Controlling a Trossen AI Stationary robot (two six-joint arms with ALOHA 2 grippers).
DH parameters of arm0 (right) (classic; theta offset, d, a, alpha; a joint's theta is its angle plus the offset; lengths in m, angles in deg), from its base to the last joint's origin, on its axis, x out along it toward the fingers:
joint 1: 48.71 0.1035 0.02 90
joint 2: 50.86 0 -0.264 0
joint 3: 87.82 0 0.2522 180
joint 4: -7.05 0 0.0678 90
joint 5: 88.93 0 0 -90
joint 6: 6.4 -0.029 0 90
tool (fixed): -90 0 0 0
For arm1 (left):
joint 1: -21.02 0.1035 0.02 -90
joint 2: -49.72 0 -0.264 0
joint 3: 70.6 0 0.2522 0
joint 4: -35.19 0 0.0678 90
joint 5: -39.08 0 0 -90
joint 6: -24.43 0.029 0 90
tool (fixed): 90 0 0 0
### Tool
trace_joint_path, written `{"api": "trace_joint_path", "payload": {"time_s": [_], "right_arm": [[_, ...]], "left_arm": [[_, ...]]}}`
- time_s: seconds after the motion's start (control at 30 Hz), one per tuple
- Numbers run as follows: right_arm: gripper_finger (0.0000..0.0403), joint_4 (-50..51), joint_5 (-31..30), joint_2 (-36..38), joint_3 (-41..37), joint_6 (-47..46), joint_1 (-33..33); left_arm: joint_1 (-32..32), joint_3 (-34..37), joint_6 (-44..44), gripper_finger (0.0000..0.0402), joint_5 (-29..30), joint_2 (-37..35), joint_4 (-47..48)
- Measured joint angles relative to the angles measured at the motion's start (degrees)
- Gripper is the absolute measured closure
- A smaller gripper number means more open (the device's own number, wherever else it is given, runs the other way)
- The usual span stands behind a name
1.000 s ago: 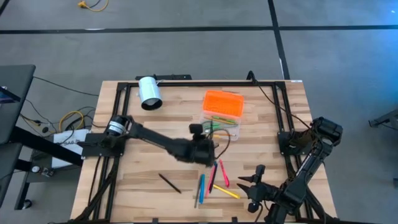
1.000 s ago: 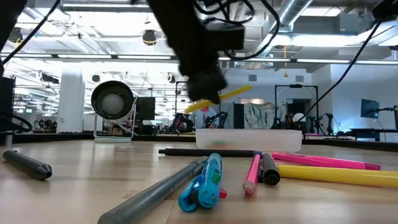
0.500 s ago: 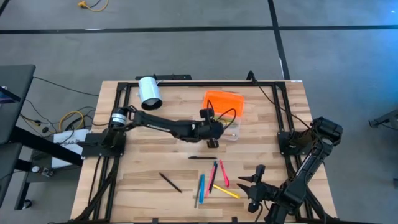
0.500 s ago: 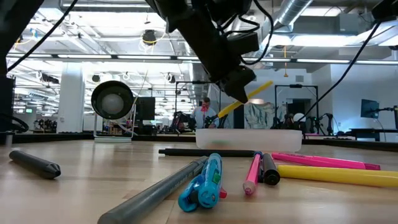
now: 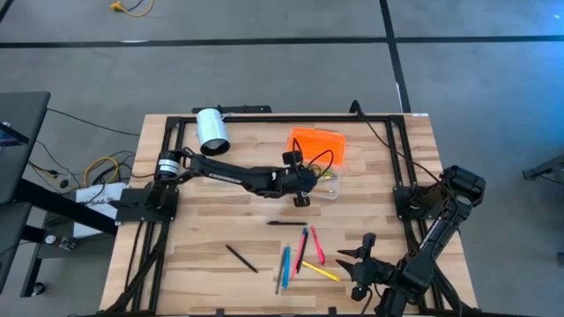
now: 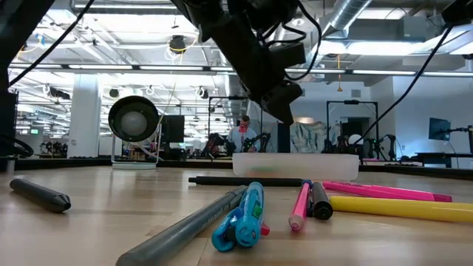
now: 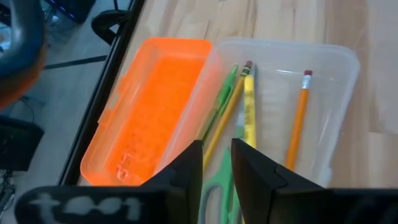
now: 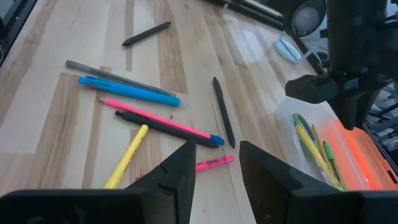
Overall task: Pick & place school supplies into a supply box
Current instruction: Put the yellow pen into the supply box
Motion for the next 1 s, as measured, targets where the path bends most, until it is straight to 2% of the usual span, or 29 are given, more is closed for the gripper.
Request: {"api": "trace_joint_path", "payload": {"time_s": [0.23,0.33,0.43,0.57,0.73,0.83,1.0], "right_arm": [[0.0285,0.0,0.0,0.0,0.0,0.0,0.0],[0.0285,-0.1,0.0,0.0,0.0,-0.7,0.0],[0.0285,-0.7,0.9,0.0,0.0,-2.1,-0.3],[0.0285,-3.1,5.8,0.0,0.0,-2.0,-0.9],[0.0285,-9.7,9.2,-0.4,0.0,-0.3,-0.9],[0.0285,-15.3,9.8,-2.6,0.0,3.5,-1.3],[0.0285,-21.1,13.7,-8.2,0.0,7.3,-3.6]], "left_arm": [[-0.8,0.0,0.7,0.0322,0.0,0.0,0.8],[-3.0,0.0,2.0,0.0322,-0.4,-0.5,4.2],[-6.8,-0.6,1.3,0.0322,-1.5,-1.1,10.9],[-13.0,-0.5,-2.8,0.0322,-0.7,-1.4,19.0],[-21.9,-0.1,-8.1,0.0322,1.2,-1.4,21.0],[-27.6,0.0,-11.4,0.0322,4.5,-1.4,21.7],[-37.1,0.0,-17.2,0.0322,15.5,-1.4,23.6]]}}
